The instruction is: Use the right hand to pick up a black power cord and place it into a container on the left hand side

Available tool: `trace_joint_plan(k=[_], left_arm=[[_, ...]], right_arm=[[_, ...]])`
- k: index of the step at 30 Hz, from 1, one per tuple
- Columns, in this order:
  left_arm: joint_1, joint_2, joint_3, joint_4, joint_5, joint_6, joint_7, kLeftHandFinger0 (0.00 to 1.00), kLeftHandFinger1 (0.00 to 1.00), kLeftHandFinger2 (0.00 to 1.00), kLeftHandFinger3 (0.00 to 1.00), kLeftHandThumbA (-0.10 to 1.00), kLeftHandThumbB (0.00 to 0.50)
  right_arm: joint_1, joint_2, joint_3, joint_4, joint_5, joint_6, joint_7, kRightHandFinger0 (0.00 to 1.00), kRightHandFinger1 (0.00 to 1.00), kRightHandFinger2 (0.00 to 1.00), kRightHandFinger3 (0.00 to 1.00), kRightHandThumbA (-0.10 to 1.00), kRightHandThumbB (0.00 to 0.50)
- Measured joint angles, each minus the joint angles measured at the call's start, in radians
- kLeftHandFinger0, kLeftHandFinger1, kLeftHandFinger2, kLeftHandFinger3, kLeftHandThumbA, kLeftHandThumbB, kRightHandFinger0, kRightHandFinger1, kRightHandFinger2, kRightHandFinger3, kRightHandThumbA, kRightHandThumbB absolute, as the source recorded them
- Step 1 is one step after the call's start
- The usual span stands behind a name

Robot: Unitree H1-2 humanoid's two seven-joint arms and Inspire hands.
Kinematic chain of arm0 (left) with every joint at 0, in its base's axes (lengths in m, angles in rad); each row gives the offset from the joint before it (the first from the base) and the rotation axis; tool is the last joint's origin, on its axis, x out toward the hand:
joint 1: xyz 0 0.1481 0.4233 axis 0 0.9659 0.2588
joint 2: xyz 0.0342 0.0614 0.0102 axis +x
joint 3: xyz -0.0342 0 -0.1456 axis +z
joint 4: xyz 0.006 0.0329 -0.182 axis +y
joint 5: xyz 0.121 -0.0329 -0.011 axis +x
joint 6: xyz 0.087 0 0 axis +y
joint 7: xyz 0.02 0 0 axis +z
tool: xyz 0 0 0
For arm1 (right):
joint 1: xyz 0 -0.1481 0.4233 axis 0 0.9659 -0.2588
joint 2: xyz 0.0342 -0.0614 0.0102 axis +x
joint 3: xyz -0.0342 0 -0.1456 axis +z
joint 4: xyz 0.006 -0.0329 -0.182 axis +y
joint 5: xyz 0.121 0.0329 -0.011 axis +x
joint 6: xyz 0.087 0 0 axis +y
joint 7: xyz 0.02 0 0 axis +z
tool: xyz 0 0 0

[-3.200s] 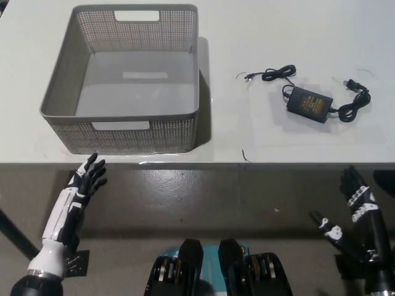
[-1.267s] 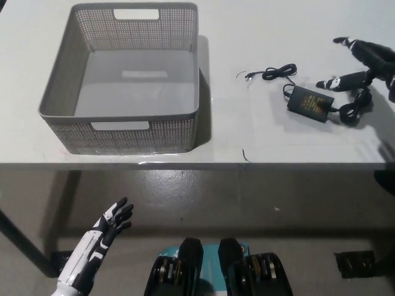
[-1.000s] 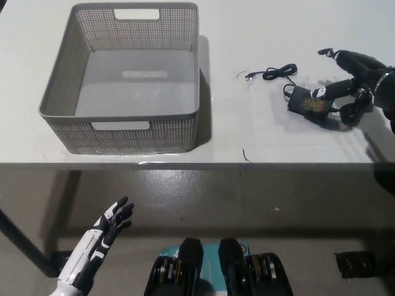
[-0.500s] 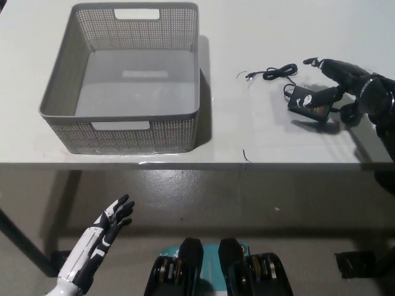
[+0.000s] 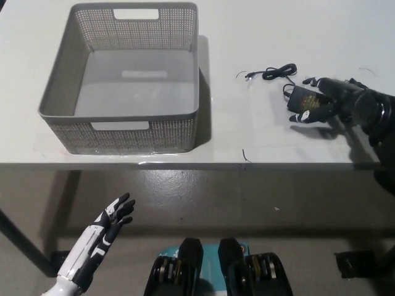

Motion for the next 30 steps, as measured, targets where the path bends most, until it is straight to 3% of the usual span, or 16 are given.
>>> trace_joint_plan(k=[12, 21, 23, 24, 25, 26, 27, 28, 29, 30], left_arm=[[-0.001, 0.002, -0.003, 0.0, 0.0, -0.001, -0.007, 1.0, 1.0, 1.0, 1.0, 0.94, 0.423], [-0.007, 0.002, -0.004, 0.0, 0.001, -0.001, -0.014, 1.0, 1.0, 1.0, 1.0, 0.94, 0.421], [-0.01, 0.003, -0.004, 0.0, 0.001, -0.001, -0.014, 1.0, 1.0, 1.0, 1.0, 0.94, 0.419], [-0.013, 0.003, -0.004, 0.0, 0.001, -0.001, -0.015, 1.0, 1.0, 1.0, 1.0, 0.94, 0.424], [-0.014, 0.003, -0.004, 0.0, 0.001, -0.001, -0.015, 1.0, 1.0, 1.0, 1.0, 0.94, 0.424], [-0.015, 0.004, -0.004, 0.0, 0.001, -0.001, -0.016, 1.0, 1.0, 1.0, 1.0, 0.94, 0.423], [-0.016, 0.004, -0.004, 0.0, 0.001, -0.001, -0.017, 1.0, 1.0, 1.0, 1.0, 0.94, 0.422], [-0.016, 0.004, -0.004, 0.001, 0.001, -0.001, -0.018, 1.0, 1.0, 1.0, 1.0, 0.94, 0.418], [-0.016, 0.004, -0.004, 0.001, 0.001, -0.001, -0.018, 1.0, 1.0, 1.0, 1.0, 0.94, 0.417], [-0.016, 0.004, -0.004, 0.002, 0.001, -0.001, -0.018, 1.0, 1.0, 1.0, 1.0, 0.94, 0.416]], right_arm=[[-0.021, 0.008, 0.005, 0.122, 0.0, -0.042, -0.023, 1.0, 1.0, 1.0, 1.0, 0.83, 0.5], [-0.059, 0.04, 0.015, 0.274, 0.0, -0.114, -0.102, 1.0, 1.0, 1.0, 1.0, 0.89, 0.5], [-0.066, 0.043, 0.018, 0.291, 0.0, -0.125, -0.113, 1.0, 1.0, 1.0, 1.0, 0.86, 0.5], [-0.069, 0.044, 0.017, 0.306, 0.001, -0.134, -0.124, 1.0, 1.0, 1.0, 1.0, 0.76, 0.437], [-0.069, 0.044, 0.016, 0.312, 0.001, -0.139, -0.134, 1.0, 0.95, 0.99, 1.0, 0.58, 0.389], [-0.068, 0.044, 0.008, 0.317, 0.004, -0.147, -0.147, 0.86, 0.83, 0.88, 0.96, 0.53, 0.358], [-0.065, 0.046, -0.003, 0.322, 0.008, -0.161, -0.166, 0.27, 0.38, 0.52, 0.55, 0.26, 0.249], [-0.061, 0.047, -0.012, 0.327, 0.011, -0.17, -0.183, 0.02, 0.22, 0.45, 0.4, -0.06, 0.144], [-0.054, 0.048, -0.023, 0.331, 0.013, -0.183, -0.212, 0.0, 0.29, 0.59, 0.53, -0.09, 0.161], [-0.052, 0.048, -0.029, 0.332, 0.014, -0.192, -0.234, 0.03, 0.46, 0.83, 0.78, -0.1, 0.124]])
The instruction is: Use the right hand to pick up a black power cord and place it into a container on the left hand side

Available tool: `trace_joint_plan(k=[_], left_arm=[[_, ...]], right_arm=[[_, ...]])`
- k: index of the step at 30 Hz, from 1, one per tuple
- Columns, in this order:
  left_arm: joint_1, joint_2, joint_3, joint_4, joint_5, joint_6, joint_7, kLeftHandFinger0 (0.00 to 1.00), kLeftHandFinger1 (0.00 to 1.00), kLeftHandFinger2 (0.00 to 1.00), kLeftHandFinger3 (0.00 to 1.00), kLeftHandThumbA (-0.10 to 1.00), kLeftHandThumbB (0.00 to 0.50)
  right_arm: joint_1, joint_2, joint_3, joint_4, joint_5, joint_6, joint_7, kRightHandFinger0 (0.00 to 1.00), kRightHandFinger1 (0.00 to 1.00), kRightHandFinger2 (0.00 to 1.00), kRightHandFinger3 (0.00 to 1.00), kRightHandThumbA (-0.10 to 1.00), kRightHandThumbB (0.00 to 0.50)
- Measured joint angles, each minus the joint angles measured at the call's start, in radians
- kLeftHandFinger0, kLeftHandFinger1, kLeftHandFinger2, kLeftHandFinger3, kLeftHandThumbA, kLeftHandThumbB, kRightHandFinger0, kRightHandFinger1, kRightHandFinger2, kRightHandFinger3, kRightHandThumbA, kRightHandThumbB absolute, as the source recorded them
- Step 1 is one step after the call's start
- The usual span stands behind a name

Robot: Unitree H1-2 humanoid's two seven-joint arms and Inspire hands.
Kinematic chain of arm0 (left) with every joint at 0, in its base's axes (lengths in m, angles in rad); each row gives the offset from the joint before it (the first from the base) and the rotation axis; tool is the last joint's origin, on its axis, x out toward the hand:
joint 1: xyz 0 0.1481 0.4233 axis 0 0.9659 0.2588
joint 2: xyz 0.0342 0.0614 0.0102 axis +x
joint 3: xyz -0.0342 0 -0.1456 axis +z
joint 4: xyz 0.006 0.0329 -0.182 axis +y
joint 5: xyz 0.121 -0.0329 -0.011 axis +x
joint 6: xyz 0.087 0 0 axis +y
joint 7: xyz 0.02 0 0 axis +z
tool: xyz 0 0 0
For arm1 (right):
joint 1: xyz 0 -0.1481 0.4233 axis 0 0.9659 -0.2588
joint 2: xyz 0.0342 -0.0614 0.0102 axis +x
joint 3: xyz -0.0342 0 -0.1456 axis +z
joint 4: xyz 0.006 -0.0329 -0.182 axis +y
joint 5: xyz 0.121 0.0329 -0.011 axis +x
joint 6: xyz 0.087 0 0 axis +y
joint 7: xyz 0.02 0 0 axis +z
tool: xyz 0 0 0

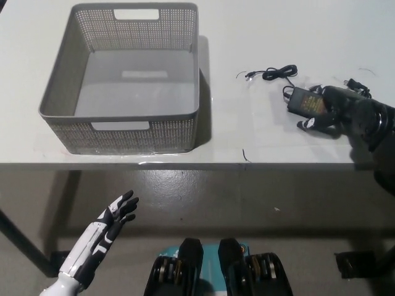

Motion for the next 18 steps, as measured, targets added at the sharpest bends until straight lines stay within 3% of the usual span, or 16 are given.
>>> trace_joint_plan(k=[1, 4, 7, 10, 14, 18], left_arm=[[0.0, 0.0, 0.0, 0.001, 0.0, 0.0, 0.0, 1.0, 1.0, 1.0, 1.0, 0.94, 0.417], [0.0, 0.0, 0.0, 0.002, 0.0, 0.0, 0.0, 1.0, 1.0, 1.0, 1.0, 0.94, 0.415], [-0.001, 0.0, 0.0, 0.002, 0.001, 0.0, -0.001, 1.0, 1.0, 1.0, 1.0, 0.94, 0.415], [-0.002, 0.0, -0.001, 0.004, 0.005, 0.0, -0.001, 1.0, 1.0, 1.0, 1.0, 0.93, 0.416], [-0.006, 0.0, -0.005, 0.007, 0.012, 0.0, -0.002, 1.0, 1.0, 1.0, 1.0, 0.92, 0.423], [-0.012, 0.002, -0.009, 0.009, 0.025, 0.0, -0.003, 1.0, 1.0, 1.0, 1.0, 0.91, 0.426]], right_arm=[[0.002, 0.0, -0.007, 0.001, 0.001, -0.008, -0.025, 0.07, 0.54, 0.85, 0.9, -0.1, 0.127], [0.008, 0.0, -0.027, 0.007, 0.002, -0.031, -0.089, 0.16, 0.66, 0.92, 1.0, -0.1, 0.131], [0.022, 0.002, -0.045, 0.013, 0.006, -0.061, -0.143, 0.17, 0.65, 0.92, 1.0, -0.1, 0.116], [0.04, 0.006, -0.063, 0.017, 0.009, -0.095, -0.197, 0.2, 0.66, 0.93, 1.0, -0.1, 0.141], [0.052, 0.011, -0.086, 0.018, 0.011, -0.127, -0.257, 0.21, 0.67, 0.93, 1.0, -0.1, 0.138], [0.054, 0.014, -0.095, 0.018, 0.011, -0.154, -0.307, 0.16, 0.62, 0.88, 1.0, -0.1, 0.127]])
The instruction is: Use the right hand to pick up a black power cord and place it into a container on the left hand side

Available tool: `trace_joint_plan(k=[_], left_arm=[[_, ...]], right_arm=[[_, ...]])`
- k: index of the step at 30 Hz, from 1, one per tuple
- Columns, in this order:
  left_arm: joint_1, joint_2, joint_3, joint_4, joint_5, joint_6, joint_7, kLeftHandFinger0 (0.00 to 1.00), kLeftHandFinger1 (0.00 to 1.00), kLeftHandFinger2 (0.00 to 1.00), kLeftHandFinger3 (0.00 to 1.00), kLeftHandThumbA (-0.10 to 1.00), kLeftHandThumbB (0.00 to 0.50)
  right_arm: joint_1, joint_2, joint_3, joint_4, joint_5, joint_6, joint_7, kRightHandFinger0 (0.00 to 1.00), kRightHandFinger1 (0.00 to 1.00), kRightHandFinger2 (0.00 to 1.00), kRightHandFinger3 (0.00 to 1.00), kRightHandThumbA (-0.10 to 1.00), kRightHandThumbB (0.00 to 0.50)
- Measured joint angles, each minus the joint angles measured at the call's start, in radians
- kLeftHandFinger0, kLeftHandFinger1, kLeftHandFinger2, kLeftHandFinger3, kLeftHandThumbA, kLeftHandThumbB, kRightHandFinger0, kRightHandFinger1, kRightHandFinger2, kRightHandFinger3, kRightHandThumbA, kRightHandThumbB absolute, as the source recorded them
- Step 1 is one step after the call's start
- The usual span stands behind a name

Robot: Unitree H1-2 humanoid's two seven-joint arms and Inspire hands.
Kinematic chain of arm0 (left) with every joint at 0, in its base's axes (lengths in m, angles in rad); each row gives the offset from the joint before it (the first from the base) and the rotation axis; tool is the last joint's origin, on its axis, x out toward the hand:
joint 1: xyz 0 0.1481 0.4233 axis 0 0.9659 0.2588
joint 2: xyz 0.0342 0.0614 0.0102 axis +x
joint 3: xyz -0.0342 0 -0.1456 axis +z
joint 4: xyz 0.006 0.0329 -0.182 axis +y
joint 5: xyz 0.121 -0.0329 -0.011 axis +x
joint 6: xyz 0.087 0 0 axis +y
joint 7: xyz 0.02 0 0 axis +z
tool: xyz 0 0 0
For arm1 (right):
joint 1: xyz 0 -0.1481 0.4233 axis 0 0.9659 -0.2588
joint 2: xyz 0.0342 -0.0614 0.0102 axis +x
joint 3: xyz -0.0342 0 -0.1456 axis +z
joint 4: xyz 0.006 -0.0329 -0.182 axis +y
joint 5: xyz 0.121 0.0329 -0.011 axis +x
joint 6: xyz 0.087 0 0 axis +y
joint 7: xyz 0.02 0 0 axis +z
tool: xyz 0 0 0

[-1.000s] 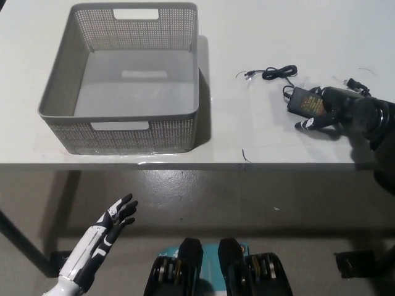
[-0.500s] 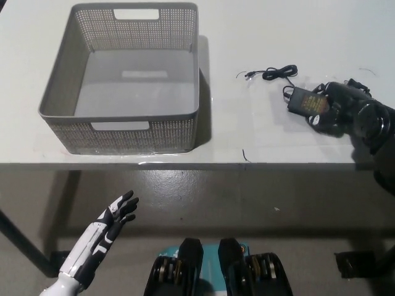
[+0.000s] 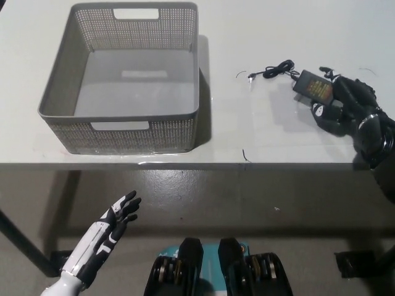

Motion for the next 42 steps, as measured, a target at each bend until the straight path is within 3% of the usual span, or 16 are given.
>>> trace_joint_plan(k=[2, 6, 12, 14, 16, 18, 20, 21, 25, 27, 30, 37, 38, 40, 42], left_arm=[[-0.003, 0.001, -0.001, 0.0, 0.005, 0.0, 0.0, 1.0, 1.0, 1.0, 1.0, 0.92, 0.429], [-0.004, 0.002, -0.003, 0.0, 0.013, 0.001, -0.001, 1.0, 1.0, 1.0, 1.0, 0.92, 0.417], [-0.008, 0.008, -0.005, 0.0, 0.021, 0.001, -0.004, 1.0, 1.0, 1.0, 1.0, 0.91, 0.419], [-0.008, 0.009, -0.005, 0.0, 0.022, 0.0, -0.004, 1.0, 1.0, 1.0, 1.0, 0.92, 0.421], [-0.008, 0.01, -0.007, 0.0, 0.023, 0.0, -0.005, 1.0, 1.0, 1.0, 1.0, 0.92, 0.42], [-0.008, 0.01, -0.009, 0.0, 0.025, 0.0, -0.005, 1.0, 1.0, 1.0, 1.0, 0.94, 0.426], [-0.007, 0.01, -0.01, 0.0, 0.03, 0.0, -0.005, 1.0, 1.0, 1.0, 1.0, 0.94, 0.429], [-0.007, 0.01, -0.011, 0.0, 0.032, 0.0, -0.005, 1.0, 1.0, 1.0, 1.0, 0.94, 0.429], [-0.007, 0.011, -0.011, 0.0, 0.04, 0.0, -0.005, 1.0, 1.0, 1.0, 1.0, 0.93, 0.428], [-0.007, 0.011, -0.011, 0.0, 0.041, 0.0, -0.005, 1.0, 1.0, 1.0, 1.0, 0.92, 0.425], [-0.005, 0.011, -0.011, 0.0, 0.041, 0.0, -0.005, 1.0, 1.0, 1.0, 1.0, 0.93, 0.425], [0.013, 0.011, -0.012, 0.0, 0.043, -0.001, -0.005, 1.0, 1.0, 1.0, 1.0, 0.94, 0.429], [0.016, 0.011, -0.012, 0.0, 0.044, -0.001, -0.005, 1.0, 1.0, 1.0, 1.0, 0.94, 0.431], [0.018, 0.012, -0.013, 0.0, 0.045, -0.001, -0.005, 1.0, 1.0, 1.0, 1.0, 0.94, 0.429], [0.019, 0.012, -0.014, 0.0, 0.046, -0.001, -0.005, 1.0, 1.0, 1.0, 1.0, 0.94, 0.433]], right_arm=[[0.0, 0.002, -0.005, 0.0, 0.001, -0.011, -0.02, 0.18, 0.63, 0.89, 1.0, -0.1, 0.149], [0.0, 0.003, -0.016, -0.001, 0.002, -0.028, -0.058, 0.19, 0.65, 0.96, 1.0, -0.1, 0.128], [-0.003, 0.002, -0.036, -0.05, 0.002, -0.051, -0.103, 0.12, 0.56, 0.87, 0.98, -0.1, 0.136], [-0.006, 0.001, -0.043, -0.076, 0.003, -0.053, -0.109, 0.07, 0.49, 0.81, 0.89, -0.1, 0.165], [-0.01, 0.0, -0.049, -0.105, 0.002, -0.053, -0.117, 0.04, 0.4, 0.7, 0.74, -0.05, 0.112], [-0.021, 0.0, -0.059, -0.136, 0.003, -0.053, -0.12, 0.02, 0.37, 0.65, 0.68, -0.03, 0.111], [-0.037, 0.0, -0.069, -0.156, 0.004, -0.053, -0.121, 0.0, 0.3, 0.58, 0.61, -0.08, 0.137], [-0.046, -0.001, -0.071, -0.163, 0.004, -0.053, -0.124, 0.0, 0.24, 0.52, 0.53, -0.1, 0.141], [-0.075, -0.002, -0.074, -0.206, 0.0, -0.051, -0.138, 0.0, 0.2, 0.48, 0.41, -0.1, 0.132], [-0.081, -0.001, -0.077, -0.236, -0.001, -0.047, -0.139, 0.0, 0.19, 0.48, 0.4, -0.1, 0.137], [-0.096, 0.001, -0.085, -0.26, 0.0, -0.046, -0.14, 0.0, 0.33, 0.65, 0.6, -0.1, 0.122], [-0.113, 0.016, -0.09, -0.339, -0.002, -0.032, -0.139, 0.01, 0.37, 0.7, 0.65, -0.1, 0.128], [-0.116, 0.022, -0.089, -0.352, -0.003, -0.025, -0.138, 0.0, 0.37, 0.7, 0.66, -0.1, 0.128], [-0.124, 0.037, -0.089, -0.37, -0.003, -0.016, -0.135, 0.0, 0.26, 0.57, 0.52, -0.1, 0.137], [-0.136, 0.056, -0.088, -0.389, -0.004, -0.008, -0.132, 0.0, 0.26, 0.58, 0.51, -0.1, 0.141]])
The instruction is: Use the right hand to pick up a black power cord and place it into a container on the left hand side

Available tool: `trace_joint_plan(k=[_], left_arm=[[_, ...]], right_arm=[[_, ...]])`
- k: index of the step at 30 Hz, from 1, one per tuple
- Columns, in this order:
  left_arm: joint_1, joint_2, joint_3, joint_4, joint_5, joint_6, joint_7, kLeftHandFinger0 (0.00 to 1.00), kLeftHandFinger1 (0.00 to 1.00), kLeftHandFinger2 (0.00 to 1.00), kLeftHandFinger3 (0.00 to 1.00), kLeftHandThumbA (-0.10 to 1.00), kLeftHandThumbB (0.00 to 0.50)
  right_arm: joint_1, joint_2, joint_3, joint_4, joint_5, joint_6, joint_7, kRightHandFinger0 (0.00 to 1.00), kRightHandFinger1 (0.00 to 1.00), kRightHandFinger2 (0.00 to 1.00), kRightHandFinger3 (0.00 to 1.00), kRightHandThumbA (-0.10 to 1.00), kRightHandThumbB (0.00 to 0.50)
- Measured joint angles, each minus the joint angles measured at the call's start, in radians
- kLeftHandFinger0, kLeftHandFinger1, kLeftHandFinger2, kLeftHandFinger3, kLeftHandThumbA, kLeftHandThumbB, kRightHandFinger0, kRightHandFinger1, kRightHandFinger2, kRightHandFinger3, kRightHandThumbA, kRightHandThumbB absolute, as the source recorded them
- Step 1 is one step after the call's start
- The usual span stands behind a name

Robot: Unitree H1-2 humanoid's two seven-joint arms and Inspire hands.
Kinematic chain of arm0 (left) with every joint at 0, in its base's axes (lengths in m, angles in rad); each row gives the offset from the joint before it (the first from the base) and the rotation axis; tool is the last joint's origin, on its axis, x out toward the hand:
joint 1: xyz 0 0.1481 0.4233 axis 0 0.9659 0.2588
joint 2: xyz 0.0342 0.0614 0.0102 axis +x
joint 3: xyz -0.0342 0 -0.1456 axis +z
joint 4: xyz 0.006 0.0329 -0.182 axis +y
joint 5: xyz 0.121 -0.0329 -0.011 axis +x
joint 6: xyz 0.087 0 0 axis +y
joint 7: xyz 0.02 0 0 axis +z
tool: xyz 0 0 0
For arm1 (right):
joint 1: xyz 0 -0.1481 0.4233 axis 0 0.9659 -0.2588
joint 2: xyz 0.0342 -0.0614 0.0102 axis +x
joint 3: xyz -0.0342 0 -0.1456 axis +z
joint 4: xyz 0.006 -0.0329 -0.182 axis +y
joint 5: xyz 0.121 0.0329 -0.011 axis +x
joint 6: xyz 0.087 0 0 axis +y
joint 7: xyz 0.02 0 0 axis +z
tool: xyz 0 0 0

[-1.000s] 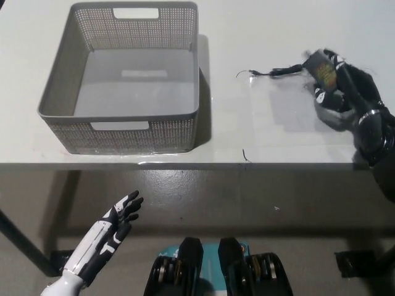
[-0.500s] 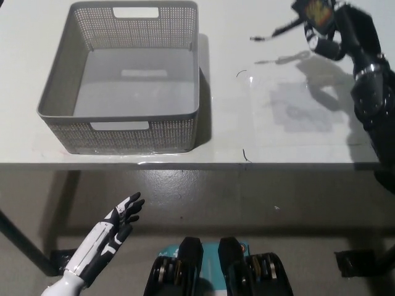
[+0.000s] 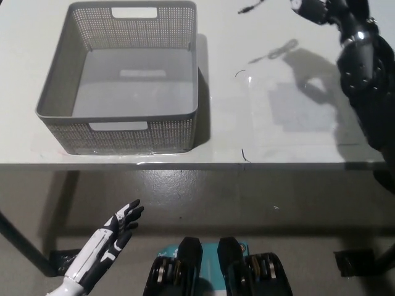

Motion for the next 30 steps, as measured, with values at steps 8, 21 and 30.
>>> trace_joint_plan(k=[8, 21, 30], left_arm=[[0.004, 0.0, -0.008, 0.0, 0.008, -0.001, 0.0, 1.0, 1.0, 1.0, 1.0, 0.94, 0.442], [0.005, 0.006, -0.027, 0.0, 0.019, -0.005, 0.0, 1.0, 1.0, 1.0, 1.0, 0.9, 0.442], [-0.004, 0.013, -0.038, -0.005, 0.044, -0.004, -0.001, 1.0, 1.0, 1.0, 1.0, 0.91, 0.425]], right_arm=[[-0.042, 0.112, 0.014, -0.024, -0.004, 0.028, 0.012, 0.0, 0.19, 0.53, 0.42, -0.1, 0.145], [-0.118, 0.281, 0.075, 0.007, -0.036, 0.062, 0.009, 0.0, 0.1, 0.45, 0.17, -0.1, 0.162], [-0.119, 0.346, 0.111, 0.021, -0.058, 0.074, 0.006, 0.0, 0.25, 0.61, 0.51, -0.1, 0.169]])
